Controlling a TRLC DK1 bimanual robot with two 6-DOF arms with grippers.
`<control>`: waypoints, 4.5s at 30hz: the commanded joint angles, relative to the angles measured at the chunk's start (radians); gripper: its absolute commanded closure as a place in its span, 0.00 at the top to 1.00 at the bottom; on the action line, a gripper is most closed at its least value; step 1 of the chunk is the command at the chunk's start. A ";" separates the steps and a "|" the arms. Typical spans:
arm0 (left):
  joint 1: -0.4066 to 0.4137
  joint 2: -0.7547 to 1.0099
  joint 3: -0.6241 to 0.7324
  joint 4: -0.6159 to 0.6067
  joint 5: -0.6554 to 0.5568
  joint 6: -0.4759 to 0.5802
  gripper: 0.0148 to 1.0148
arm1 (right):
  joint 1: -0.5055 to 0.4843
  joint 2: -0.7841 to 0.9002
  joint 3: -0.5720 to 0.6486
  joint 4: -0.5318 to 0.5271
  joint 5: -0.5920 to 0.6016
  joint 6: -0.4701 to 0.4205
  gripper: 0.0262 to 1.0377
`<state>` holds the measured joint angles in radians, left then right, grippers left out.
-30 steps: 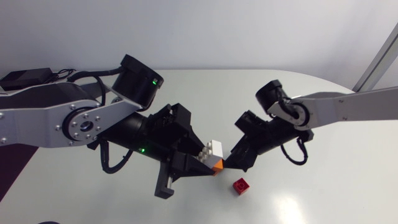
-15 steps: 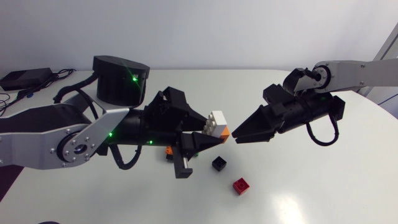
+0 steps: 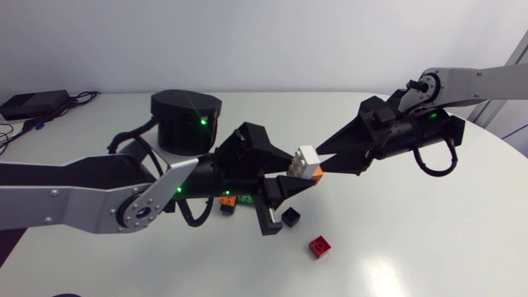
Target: Disassemble duplo
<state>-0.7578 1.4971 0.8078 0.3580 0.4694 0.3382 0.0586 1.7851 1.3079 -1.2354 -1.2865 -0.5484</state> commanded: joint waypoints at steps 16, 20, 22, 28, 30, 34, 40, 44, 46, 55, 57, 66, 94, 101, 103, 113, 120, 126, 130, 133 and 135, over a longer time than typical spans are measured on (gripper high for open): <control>0.040 0.144 0.064 0.170 -0.051 -0.025 0.23 | -0.009 0.135 0.074 -0.157 -0.066 -0.174 0.81; 0.040 0.167 0.070 0.194 -0.058 -0.022 0.23 | 0.004 0.149 0.096 -0.162 -0.071 -0.174 0.68; 0.040 0.173 0.070 0.206 -0.060 -0.024 0.23 | 0.004 0.160 0.102 -0.164 -0.074 -0.174 0.60; 0.041 0.180 0.070 0.234 -0.072 -0.024 0.23 | 0.018 0.174 0.099 -0.180 -0.082 -0.197 0.52; 0.041 0.183 0.071 0.248 -0.077 -0.022 0.23 | 0.026 0.177 0.097 -0.179 -0.085 -0.197 0.47; 0.040 0.190 0.065 0.259 -0.084 -0.018 0.23 | 0.026 0.174 0.097 -0.179 -0.091 -0.200 0.31; 0.034 0.181 0.048 0.282 -0.110 -0.018 0.26 | 0.018 0.146 0.080 -0.179 -0.103 -0.216 0.21; 0.026 0.170 0.037 0.282 -0.127 -0.016 0.44 | 0.015 0.131 0.076 -0.177 -0.106 -0.217 0.20; 0.021 0.158 0.033 0.282 -0.133 -0.016 0.52 | 0.015 0.129 0.073 -0.176 -0.106 -0.217 0.20; 0.020 0.112 0.030 0.236 -0.144 -0.016 0.70 | -0.006 0.126 0.067 -0.174 -0.105 -0.240 0.19; 0.020 0.097 0.024 0.222 -0.144 -0.011 0.70 | -0.020 0.126 0.071 -0.171 -0.103 -0.242 0.19; 0.031 0.069 -0.002 0.190 -0.160 0.005 0.49 | -0.029 0.108 0.053 -0.168 -0.102 -0.242 0.19; -0.008 -0.063 0.050 -0.438 -0.057 0.329 0.22 | -0.060 -0.105 -0.157 0.401 0.420 0.030 0.20; -0.017 -0.003 0.087 -0.656 -0.129 0.406 0.22 | 0.056 -0.135 -0.233 0.551 0.705 0.079 0.21; -0.018 0.045 0.102 -0.688 -0.147 0.410 0.22 | 0.101 -0.128 -0.265 0.623 0.817 0.107 0.21; -0.063 0.255 0.113 -0.729 -0.215 0.400 0.23 | 0.218 -0.087 -0.331 0.699 0.990 0.142 0.22; -0.084 0.334 0.114 -0.720 -0.259 0.372 0.23 | 0.300 -0.075 -0.409 0.777 1.092 0.160 0.22; -0.057 0.287 0.114 -0.715 -0.291 0.367 0.57 | 0.334 -0.049 -0.450 0.835 1.129 0.166 0.23; -0.025 0.206 0.105 -0.729 -0.305 0.371 0.95 | 0.337 -0.044 -0.461 0.857 1.136 0.166 0.23; 0.012 0.141 0.134 -0.784 -0.305 0.367 0.97 | 0.339 -0.047 -0.461 0.860 1.141 0.169 0.24; 0.043 0.094 0.159 -0.811 -0.305 0.349 0.97 | 0.339 -0.058 -0.460 0.858 1.141 0.169 0.25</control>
<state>-0.7403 1.6508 0.9302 -0.4332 0.1707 0.7086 0.3874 1.6989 0.8879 -0.3767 -0.1665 -0.4030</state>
